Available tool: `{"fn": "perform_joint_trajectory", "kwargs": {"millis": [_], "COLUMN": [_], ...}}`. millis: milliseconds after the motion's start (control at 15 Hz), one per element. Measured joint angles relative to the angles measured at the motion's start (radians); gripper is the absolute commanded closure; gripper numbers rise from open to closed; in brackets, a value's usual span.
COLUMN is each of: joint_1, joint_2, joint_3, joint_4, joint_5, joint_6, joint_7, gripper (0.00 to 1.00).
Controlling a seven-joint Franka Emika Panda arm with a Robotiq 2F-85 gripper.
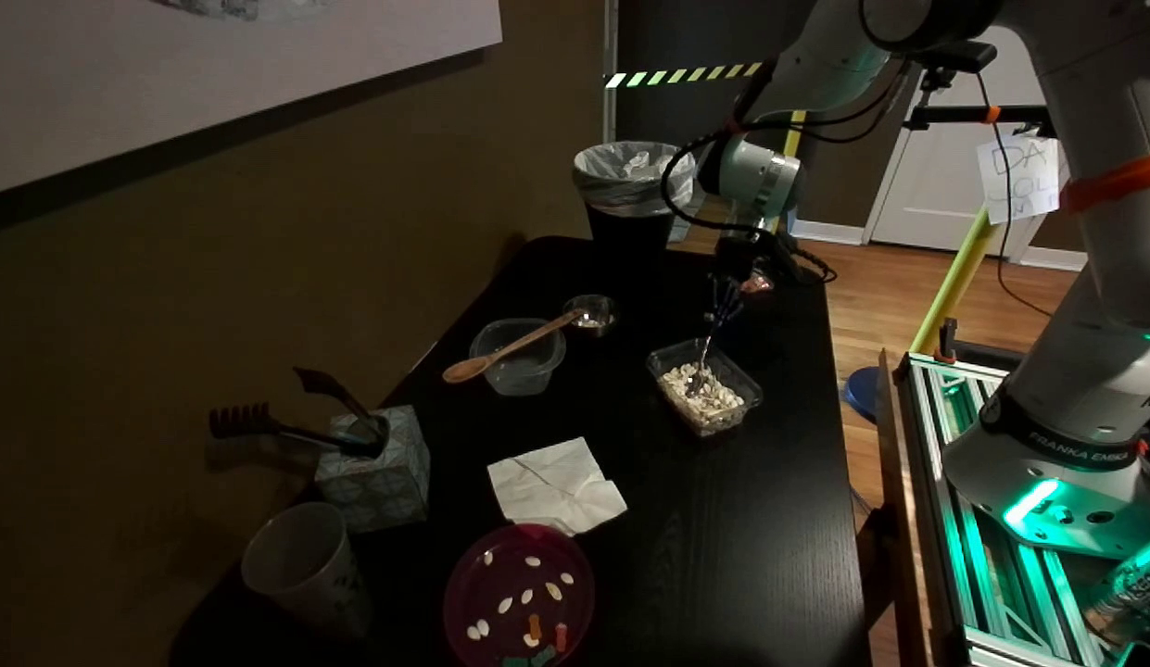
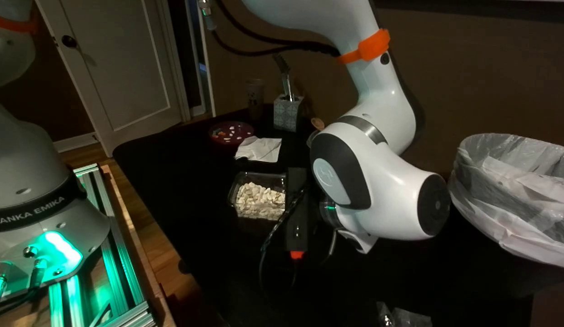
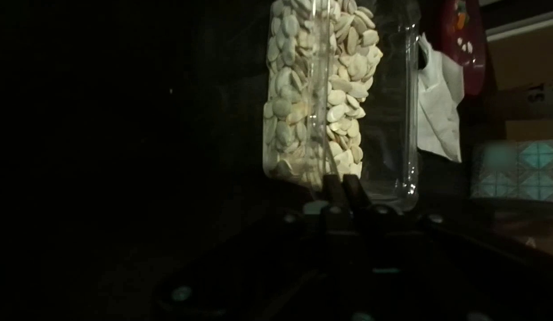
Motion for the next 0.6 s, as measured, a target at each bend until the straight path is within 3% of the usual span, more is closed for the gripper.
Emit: {"fn": "perform_joint_trajectory", "kwargs": {"millis": [600], "joint_1": [-0.007], "joint_2": [-0.124], "joint_3": [0.007], "joint_4": [-0.1], "joint_5": [0.074], "joint_6": [0.249], "joint_7": [0.228], "gripper": [0.99]}}
